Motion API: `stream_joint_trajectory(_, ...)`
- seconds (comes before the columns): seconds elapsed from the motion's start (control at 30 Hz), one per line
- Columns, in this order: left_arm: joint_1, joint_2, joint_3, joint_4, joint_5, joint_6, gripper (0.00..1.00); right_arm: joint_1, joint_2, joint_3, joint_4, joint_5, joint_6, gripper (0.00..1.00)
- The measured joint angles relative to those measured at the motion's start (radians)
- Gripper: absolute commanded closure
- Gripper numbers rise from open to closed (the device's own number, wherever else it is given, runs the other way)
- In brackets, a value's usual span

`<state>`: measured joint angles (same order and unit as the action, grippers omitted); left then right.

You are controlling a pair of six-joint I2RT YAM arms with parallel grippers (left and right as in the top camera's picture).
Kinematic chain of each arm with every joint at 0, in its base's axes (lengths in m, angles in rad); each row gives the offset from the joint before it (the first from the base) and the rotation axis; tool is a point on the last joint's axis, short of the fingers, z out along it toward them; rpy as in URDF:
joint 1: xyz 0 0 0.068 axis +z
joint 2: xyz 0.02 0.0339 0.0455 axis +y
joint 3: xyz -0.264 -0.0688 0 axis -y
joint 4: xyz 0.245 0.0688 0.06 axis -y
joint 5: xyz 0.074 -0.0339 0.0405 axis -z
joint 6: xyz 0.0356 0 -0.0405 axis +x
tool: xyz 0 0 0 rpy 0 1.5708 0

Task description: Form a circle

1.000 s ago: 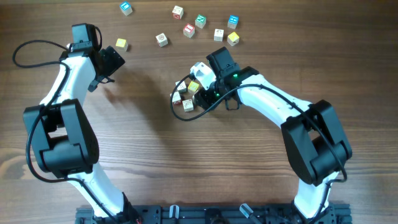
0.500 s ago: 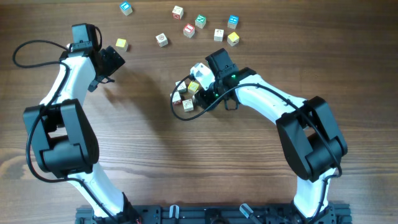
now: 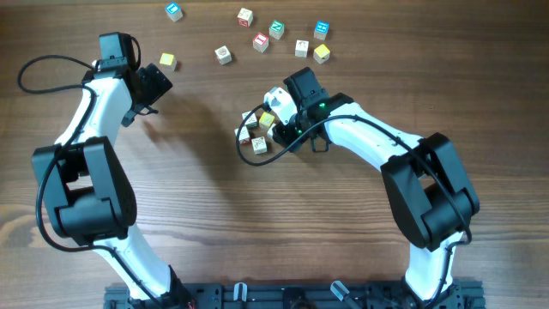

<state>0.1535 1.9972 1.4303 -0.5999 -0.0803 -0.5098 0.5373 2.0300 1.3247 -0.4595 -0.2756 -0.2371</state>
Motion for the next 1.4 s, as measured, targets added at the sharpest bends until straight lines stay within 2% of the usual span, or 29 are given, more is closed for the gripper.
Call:
stream_joint_trajectory(0.03,0.000,0.000,0.000,0.000,0.000,0.000,0.00,0.000,0.000,0.000,0.000,0.000,0.000,0.61)
stream_joint_trajectory(0.07,0.000,0.000,0.000,0.000,0.000,0.000,0.00,0.000,0.000,0.000,0.000,0.000,0.000,0.54)
stream_joint_trajectory(0.13,0.000,0.000,0.000,0.000,0.000,0.000,0.00,0.000,0.000,0.000,-0.003,0.002,0.002,0.50)
stream_joint_trajectory(0.23,0.000,0.000,0.000,0.000,0.000,0.000,0.00,0.000,0.000,0.000,-0.002,0.004,0.003,0.50)
stream_joint_trajectory(0.37,0.000,0.000,0.000,0.000,0.000,0.000,0.00,0.000,0.000,0.000,0.023,0.007,0.003,0.59)
stream_joint_trajectory(0.47,0.000,0.000,0.000,0.000,0.000,0.000,0.00,0.000,0.000,0.000,0.024,0.007,0.004,0.63)
stream_joint_trajectory(0.6,0.000,0.000,0.000,0.000,0.000,0.000,0.00,0.000,0.000,0.000,0.023,0.006,0.004,0.63)
stream_joint_trajectory(0.93,0.000,0.000,0.000,0.000,0.000,0.000,0.00,0.000,0.000,0.000,-0.026,-0.056,-0.025,0.59)
stream_joint_trajectory(1.0,0.000,0.000,0.000,0.000,0.000,0.000,0.00,0.000,0.000,0.000,-0.026,-0.045,-0.030,0.53)
stream_joint_trajectory(1.23,0.000,0.000,0.000,0.000,0.000,0.000,0.00,0.000,0.000,0.000,-0.005,-0.024,-0.038,0.46)
stream_joint_trajectory(1.4,0.000,0.000,0.000,0.000,0.000,0.000,0.00,0.000,0.000,0.000,0.021,-0.019,-0.038,0.46)
